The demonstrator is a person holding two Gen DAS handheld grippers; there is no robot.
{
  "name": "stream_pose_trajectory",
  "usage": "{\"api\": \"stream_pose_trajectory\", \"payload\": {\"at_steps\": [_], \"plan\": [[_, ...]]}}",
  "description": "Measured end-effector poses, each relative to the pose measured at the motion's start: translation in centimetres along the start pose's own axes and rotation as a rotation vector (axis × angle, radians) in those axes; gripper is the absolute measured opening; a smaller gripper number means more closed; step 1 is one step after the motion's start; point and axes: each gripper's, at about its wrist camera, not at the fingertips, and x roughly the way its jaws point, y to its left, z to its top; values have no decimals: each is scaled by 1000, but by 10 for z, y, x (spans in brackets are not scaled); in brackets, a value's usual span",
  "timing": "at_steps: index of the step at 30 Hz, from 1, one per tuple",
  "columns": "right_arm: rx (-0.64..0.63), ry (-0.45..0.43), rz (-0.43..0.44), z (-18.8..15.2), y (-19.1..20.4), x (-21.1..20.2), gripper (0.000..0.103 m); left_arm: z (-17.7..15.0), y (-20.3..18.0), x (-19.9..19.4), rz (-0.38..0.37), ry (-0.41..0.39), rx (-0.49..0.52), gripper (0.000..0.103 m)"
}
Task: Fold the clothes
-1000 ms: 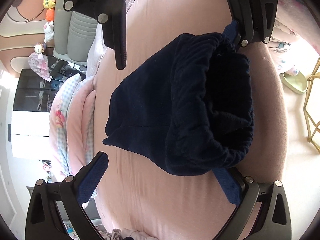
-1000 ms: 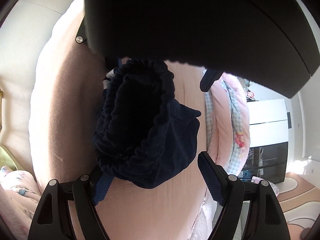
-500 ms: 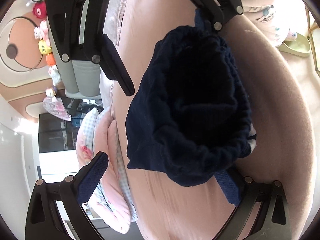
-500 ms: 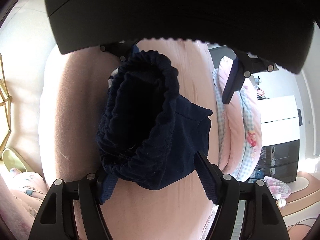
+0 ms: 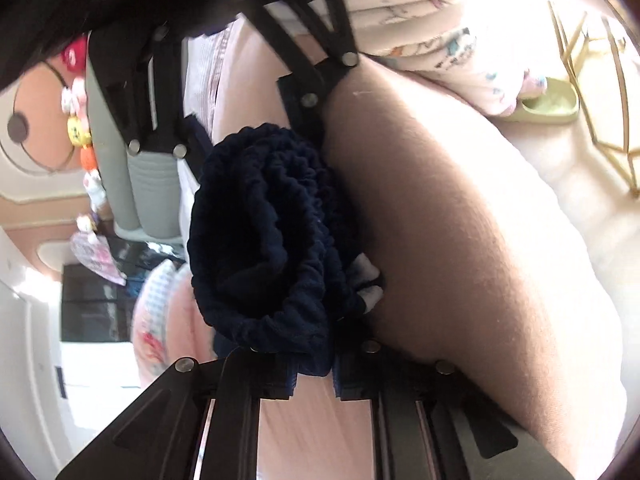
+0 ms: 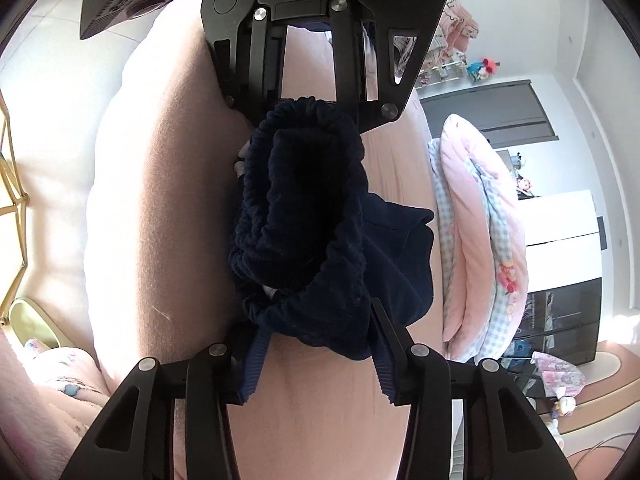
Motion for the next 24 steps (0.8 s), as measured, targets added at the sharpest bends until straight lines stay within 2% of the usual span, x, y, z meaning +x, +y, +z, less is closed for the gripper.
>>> {"api": "stream_pose_trajectory", "payload": {"at_steps": [2,7,10,12,14,20,24], "plan": [[4,2,22,0,-2,2,35,3,13,2,-72,20,-95,8],[-49,15,40,3,0,4,31,5,10,-4,-60,28,-130,8],[27,34,116,4,-12,6,30,11,19,0,-135,84,-197,8],[155,44,216,1,-33,11,30,11,34,1,-215,110,-269,9],[253,40,291,-4,-47,16,30,6,49,4,-302,108,-357,10],[347,52,383,-8,-56,22,30,-19,73,14,-473,79,-667,11],[534,75,556,-17,-75,36,31,-43,92,27,-638,86,-933,11]]}}
